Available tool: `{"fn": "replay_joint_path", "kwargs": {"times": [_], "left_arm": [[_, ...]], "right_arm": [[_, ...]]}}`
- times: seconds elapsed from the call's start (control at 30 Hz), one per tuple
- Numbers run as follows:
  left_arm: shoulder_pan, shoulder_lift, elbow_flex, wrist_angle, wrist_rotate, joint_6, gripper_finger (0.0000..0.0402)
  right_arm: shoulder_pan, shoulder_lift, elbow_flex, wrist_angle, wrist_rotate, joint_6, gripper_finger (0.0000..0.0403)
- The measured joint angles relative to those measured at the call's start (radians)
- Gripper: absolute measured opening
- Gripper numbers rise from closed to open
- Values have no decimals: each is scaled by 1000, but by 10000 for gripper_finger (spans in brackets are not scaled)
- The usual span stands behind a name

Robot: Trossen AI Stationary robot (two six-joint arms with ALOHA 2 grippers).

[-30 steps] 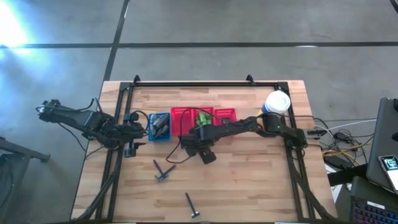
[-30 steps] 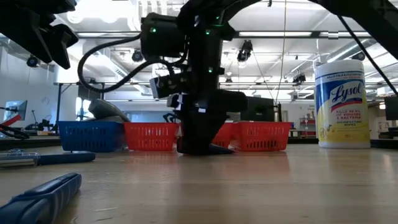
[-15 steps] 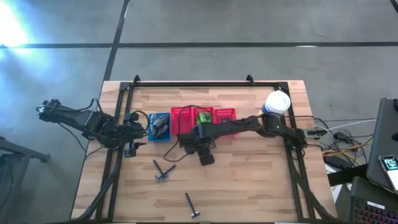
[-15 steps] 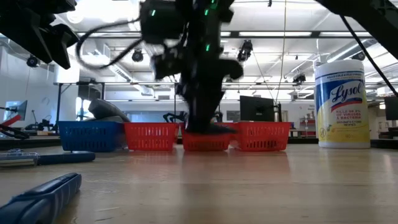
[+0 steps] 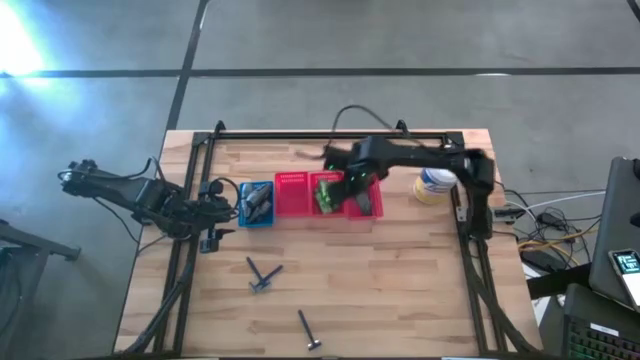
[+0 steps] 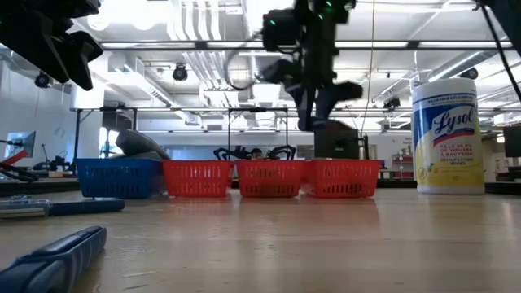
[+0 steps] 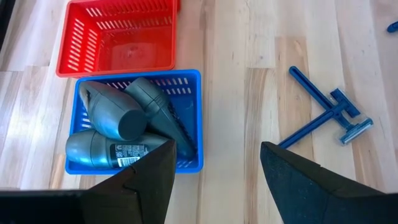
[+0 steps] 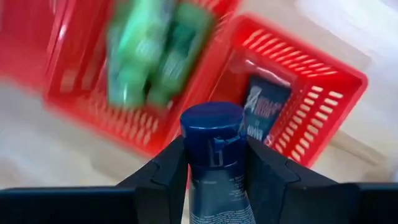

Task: Pick & Place Travel size toiletries
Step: Put the blue shave cream into the right red bin, then put the blue razor into the left red bin

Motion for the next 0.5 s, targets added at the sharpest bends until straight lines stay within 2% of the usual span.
{"fn": "replay_joint_path", "kwargs": {"times": [0.1,0.2,0.37,0.5], "left_arm": [[0,1,0,0,0,-1,238],[0,1,0,0,1,13,238],[-1,11,0,10,54,102,239],[-7,60,-2,50,182,228,239]], "right_arm": [[-57,-55,-142,160,-39,101,133],[-77,-67,-242,260,-42,181,164],[-65,-67,-294,270,-19,215,224],[-24,-88,-286,252,16,156,267]]}}
